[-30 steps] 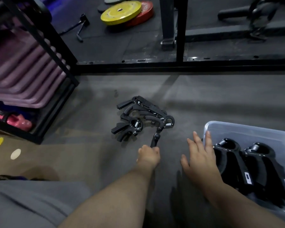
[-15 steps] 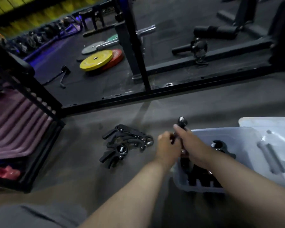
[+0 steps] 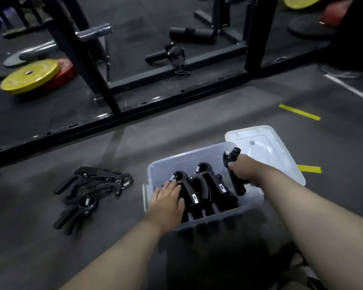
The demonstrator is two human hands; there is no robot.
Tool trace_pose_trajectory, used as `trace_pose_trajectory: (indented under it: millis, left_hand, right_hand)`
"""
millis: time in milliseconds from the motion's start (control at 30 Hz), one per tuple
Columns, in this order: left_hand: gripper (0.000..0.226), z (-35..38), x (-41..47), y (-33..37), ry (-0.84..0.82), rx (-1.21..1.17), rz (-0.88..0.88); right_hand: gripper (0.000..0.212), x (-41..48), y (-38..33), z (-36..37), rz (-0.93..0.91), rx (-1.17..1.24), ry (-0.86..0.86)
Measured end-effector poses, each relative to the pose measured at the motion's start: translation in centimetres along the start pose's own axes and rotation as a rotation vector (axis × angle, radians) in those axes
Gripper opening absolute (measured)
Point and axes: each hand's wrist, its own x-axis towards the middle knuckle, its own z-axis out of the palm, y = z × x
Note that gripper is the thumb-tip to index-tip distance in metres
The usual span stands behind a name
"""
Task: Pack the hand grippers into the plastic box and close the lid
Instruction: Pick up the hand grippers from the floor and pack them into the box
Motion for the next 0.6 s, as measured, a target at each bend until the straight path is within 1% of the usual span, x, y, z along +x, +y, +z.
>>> trace_pose_trajectory:
  millis: [67, 133, 233, 367, 400, 500, 600]
  left_hand:
    - [0.058, 0.8, -0.4, -0.9, -0.015, 0.054, 0.000]
    - [0.067, 1.2, -0.8, -1.3, 0.026, 0.163, 0.033]
    - [0.060, 2.0, -0.9, -1.7, 0.057, 0.248, 0.050]
    - [0.055, 2.4, -0.8, -1.6, 0.070, 0.245, 0.039]
    - [0.054, 2.4, -0.9, -1.6, 0.077, 0.245, 0.036]
    - [0.054, 2.7, -1.0, -1.7, 0.101, 0.247, 0.043]
    - [0.055, 2.8, -1.0, -1.8, 0.126, 0.244, 0.039]
  right_hand:
    - [0.025, 1.0, 0.2, 1.5, -0.004, -0.032, 0.008]
    - [0.025, 1.9, 0.2, 2.7, 0.013, -0.045, -0.012]
    - [0.030, 3.1, 1.1, 4.2, 0.068, -0.063, -0.050]
    - [0.026, 3.7, 1.9, 5.7, 0.060, -0.123, 0.002]
    - [0.026, 3.7, 2.0, 6.0, 0.052, -0.121, -0.013]
    - [0.033, 3.6, 2.1, 6.6, 0.052, -0.133, -0.130]
    - [0.035, 3.8, 2.2, 6.4, 0.067, -0.179, -0.181]
